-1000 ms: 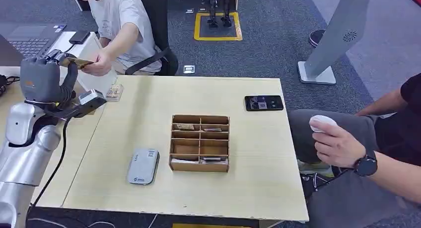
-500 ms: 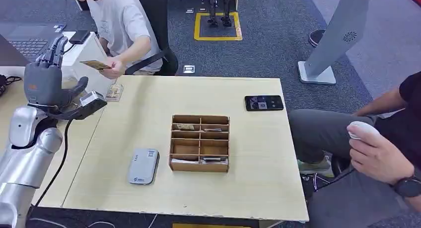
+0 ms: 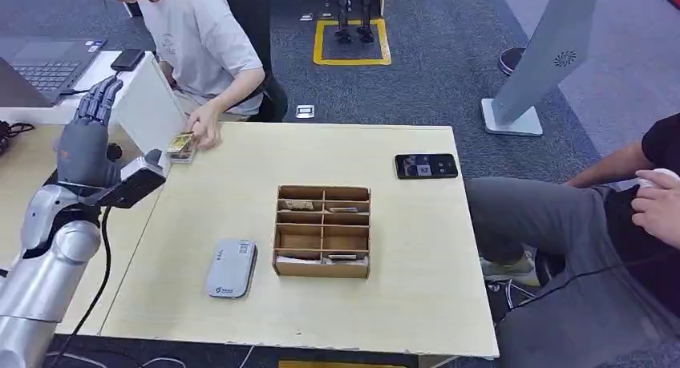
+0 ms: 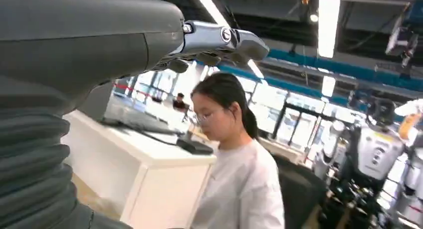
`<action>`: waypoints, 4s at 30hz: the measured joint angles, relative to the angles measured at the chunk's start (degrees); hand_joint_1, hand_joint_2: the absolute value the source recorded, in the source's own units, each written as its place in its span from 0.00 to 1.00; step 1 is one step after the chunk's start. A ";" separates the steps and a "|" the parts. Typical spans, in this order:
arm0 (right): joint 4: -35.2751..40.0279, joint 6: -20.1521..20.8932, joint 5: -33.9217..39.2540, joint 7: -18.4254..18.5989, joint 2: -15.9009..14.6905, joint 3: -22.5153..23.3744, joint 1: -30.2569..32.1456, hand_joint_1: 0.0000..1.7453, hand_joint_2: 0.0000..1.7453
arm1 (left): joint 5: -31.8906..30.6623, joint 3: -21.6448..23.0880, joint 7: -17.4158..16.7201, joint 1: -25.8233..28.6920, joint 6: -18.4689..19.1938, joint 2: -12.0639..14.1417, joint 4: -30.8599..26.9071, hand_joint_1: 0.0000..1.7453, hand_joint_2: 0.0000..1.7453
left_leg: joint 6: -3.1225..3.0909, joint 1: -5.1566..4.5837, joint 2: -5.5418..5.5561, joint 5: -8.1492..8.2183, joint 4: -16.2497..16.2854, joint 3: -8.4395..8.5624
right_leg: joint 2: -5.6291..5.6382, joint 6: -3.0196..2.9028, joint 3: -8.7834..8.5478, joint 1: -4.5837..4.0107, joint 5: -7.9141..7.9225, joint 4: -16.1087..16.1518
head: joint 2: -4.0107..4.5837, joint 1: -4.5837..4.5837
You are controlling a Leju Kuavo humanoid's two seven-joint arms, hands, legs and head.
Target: Pass the card to the sensor for recognition and then transmit it.
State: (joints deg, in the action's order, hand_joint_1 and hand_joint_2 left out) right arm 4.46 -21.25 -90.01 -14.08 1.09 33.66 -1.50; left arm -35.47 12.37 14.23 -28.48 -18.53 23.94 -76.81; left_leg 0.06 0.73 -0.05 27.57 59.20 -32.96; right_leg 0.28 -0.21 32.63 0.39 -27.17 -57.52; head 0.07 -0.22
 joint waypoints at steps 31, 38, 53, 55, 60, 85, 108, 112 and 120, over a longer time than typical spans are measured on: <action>0.94 3.17 0.00 3.35 0.66 0.41 -1.15 0.00 1.00 | -16.58 25.66 -7.94 9.70 15.49 -0.27 -25.65 0.00 1.00 | -0.07 -0.06 0.03 0.04 0.02 -0.03 | -0.05 0.05 0.01 0.06 -0.01 0.03 | 0.00 0.00; 3.89 6.12 0.02 3.93 2.23 0.41 -1.41 0.00 1.00 | -22.72 29.25 -14.64 7.94 15.73 -5.46 -20.54 0.00 1.00 | -0.07 -0.08 0.02 0.04 0.03 -0.02 | -0.04 0.07 0.02 0.08 0.02 0.03 | 0.00 -0.02; 6.01 7.37 0.02 4.15 3.23 0.39 -1.38 0.00 1.00 | -21.50 30.40 -17.03 4.99 17.43 -10.03 -12.61 0.00 1.00 | -0.07 -0.07 0.02 0.04 0.03 -0.03 | -0.04 0.06 0.03 0.07 0.02 0.03 | 0.00 -0.02; 6.25 7.39 0.24 4.13 3.39 0.37 -1.32 0.00 1.00 | -19.30 30.40 -15.45 4.93 17.93 -10.08 -11.93 0.00 1.00 | -0.07 -0.07 0.01 0.04 0.03 -0.03 | -0.02 0.07 0.03 0.07 0.02 0.03 | 0.00 0.02; 6.41 7.37 1.64 3.63 3.41 0.26 -1.00 0.00 1.00 | -10.53 31.34 -6.25 6.19 21.32 -6.31 -12.85 0.00 1.00 | -0.06 -0.05 -0.05 0.05 0.01 -0.04 | 0.07 0.06 0.03 0.07 0.02 0.01 | 0.00 -0.07; 6.86 7.39 3.17 4.35 3.98 -0.87 -0.48 0.00 1.00 | -12.58 34.27 -8.88 12.28 18.42 -1.54 -19.45 0.00 1.00 | -0.08 -0.06 0.02 0.06 0.00 -0.10 | -0.03 0.07 0.08 0.06 -0.04 0.02 | 0.00 -0.07; 8.61 8.70 3.87 5.62 5.16 -2.58 -0.49 0.00 1.00 | -17.36 34.91 -17.18 12.51 17.30 -13.23 -12.32 0.00 1.00 | -0.09 -0.07 0.02 0.06 0.00 -0.11 | -0.05 0.07 0.08 0.07 -0.03 0.02 | 0.00 -0.07; 8.81 8.85 4.13 5.68 5.16 -2.93 -0.49 0.00 1.00 | -17.43 34.91 -17.25 12.50 17.30 -14.23 -11.03 0.00 1.00 | -0.09 -0.07 0.02 0.06 0.00 -0.11 | -0.05 0.07 0.08 0.07 -0.03 0.02 | 0.00 -0.07; 8.83 8.85 4.13 5.68 5.16 -2.95 -0.49 0.00 1.00 | -17.43 34.91 -17.27 12.49 17.30 -14.36 -10.72 0.00 1.00 | -0.09 -0.07 0.02 0.06 0.00 -0.11 | -0.05 0.07 0.08 0.07 -0.03 0.02 | 0.00 -0.04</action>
State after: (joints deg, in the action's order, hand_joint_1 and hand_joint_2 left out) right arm 13.29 -12.39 -85.88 -8.39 6.25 30.71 -1.99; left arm -52.89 47.28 -3.04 -15.99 -1.22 9.57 -87.54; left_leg -0.03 0.66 -0.03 27.63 59.20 -33.06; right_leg 0.23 -0.14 32.71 0.45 -27.21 -57.50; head 0.07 -0.26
